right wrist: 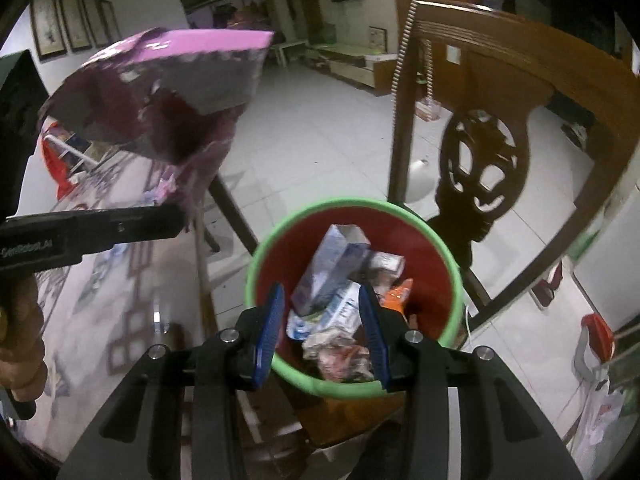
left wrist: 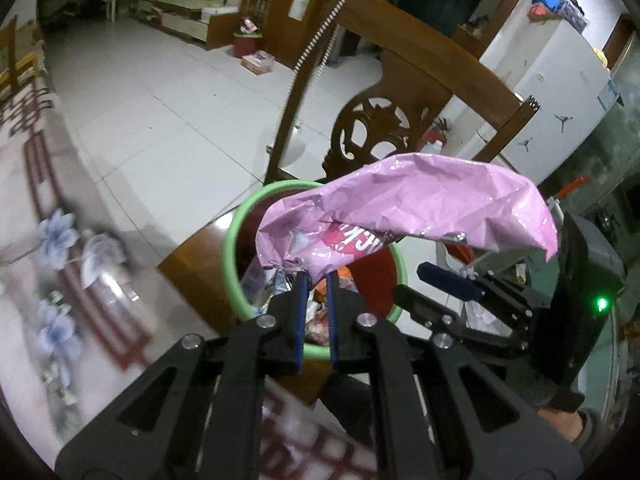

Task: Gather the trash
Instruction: 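Carry the pink wrapper with the left tool over the red bin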

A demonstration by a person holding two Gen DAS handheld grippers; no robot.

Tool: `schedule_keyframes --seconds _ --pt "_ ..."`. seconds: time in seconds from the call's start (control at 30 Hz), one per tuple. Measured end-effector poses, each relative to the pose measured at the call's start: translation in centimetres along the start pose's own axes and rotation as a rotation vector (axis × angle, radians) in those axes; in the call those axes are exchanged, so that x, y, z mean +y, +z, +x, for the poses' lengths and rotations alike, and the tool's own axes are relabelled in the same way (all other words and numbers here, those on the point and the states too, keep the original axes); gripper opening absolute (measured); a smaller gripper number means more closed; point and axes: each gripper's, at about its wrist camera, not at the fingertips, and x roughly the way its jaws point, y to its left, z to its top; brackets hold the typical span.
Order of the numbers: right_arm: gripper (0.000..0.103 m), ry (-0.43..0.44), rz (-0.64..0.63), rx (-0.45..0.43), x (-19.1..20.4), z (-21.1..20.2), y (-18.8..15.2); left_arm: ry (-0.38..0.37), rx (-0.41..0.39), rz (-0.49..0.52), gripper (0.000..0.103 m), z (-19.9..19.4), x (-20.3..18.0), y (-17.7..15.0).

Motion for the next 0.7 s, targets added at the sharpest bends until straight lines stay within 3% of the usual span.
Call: schedule_keyframes --seconds 0.37,0.7 --pt "0.039 -0.025 0.06 0.041 -3.0 1.6 -1.8 -0.01 0.066 0.012 0.009 4.5 -0.8 1.0" --pt "0.039 -0.03 0.064 0.036 -3.5 1.7 -1.5 -0.002 0.078 0.023 0.009 5.3 -1.4 1.1"
